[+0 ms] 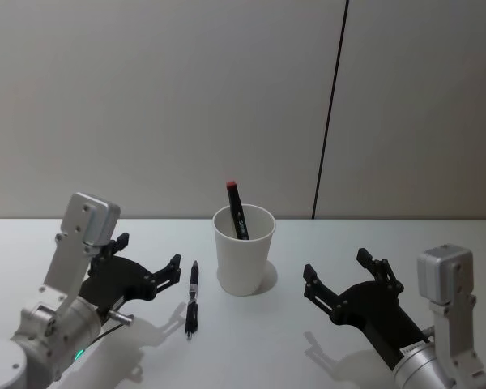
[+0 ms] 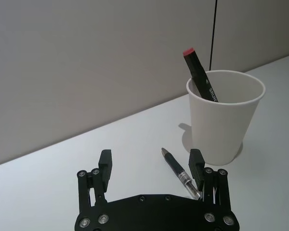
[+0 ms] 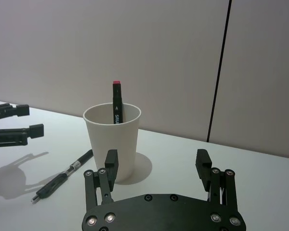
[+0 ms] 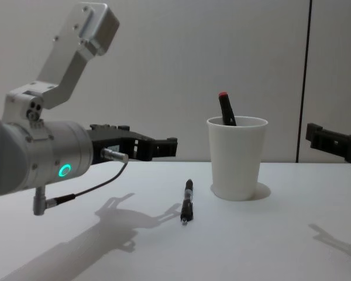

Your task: Place the pen into the pen holder.

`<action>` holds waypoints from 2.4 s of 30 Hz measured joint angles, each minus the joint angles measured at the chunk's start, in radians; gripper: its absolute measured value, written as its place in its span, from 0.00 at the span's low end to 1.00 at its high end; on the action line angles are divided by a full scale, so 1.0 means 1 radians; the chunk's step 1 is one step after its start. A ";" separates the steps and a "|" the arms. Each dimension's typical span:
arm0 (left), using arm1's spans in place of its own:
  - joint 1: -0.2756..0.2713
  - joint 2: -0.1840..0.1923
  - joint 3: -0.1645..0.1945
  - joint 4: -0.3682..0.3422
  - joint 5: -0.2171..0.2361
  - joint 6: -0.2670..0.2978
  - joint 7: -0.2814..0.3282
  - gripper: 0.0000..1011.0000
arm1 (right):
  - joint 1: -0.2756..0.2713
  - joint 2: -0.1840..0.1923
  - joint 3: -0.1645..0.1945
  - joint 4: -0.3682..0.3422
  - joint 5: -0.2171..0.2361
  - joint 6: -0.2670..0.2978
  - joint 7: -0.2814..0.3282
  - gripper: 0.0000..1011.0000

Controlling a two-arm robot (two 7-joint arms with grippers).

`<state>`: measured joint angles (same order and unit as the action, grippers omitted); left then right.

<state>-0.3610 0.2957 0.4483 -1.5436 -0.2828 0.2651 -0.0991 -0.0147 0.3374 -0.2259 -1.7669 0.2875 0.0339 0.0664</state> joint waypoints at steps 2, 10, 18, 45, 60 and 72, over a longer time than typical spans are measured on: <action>-0.010 -0.008 0.002 0.008 -0.003 0.027 0.001 0.99 | 0.000 0.000 0.000 0.000 0.000 0.000 0.000 0.99; -0.035 -0.031 0.002 0.038 -0.011 0.098 0.000 0.99 | 0.000 0.000 0.000 0.000 0.000 0.000 0.000 0.99; -0.049 -0.046 0.000 0.059 -0.016 0.138 -0.006 0.99 | 0.000 0.000 0.000 0.000 0.000 0.000 0.000 0.99; -0.075 -0.104 0.011 0.143 -0.014 0.166 -0.038 0.99 | 0.000 0.000 0.000 0.000 0.000 0.000 0.000 0.99; -0.077 -0.123 0.017 0.166 -0.001 0.173 -0.048 0.99 | 0.000 0.000 0.000 0.000 0.000 0.000 0.000 0.99; -0.070 -0.130 0.011 0.178 0.002 0.183 -0.056 0.99 | 0.000 0.000 0.000 0.000 0.000 0.000 0.000 0.99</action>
<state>-0.4307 0.1662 0.4591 -1.3657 -0.2811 0.4485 -0.1548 -0.0146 0.3375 -0.2258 -1.7668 0.2873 0.0340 0.0668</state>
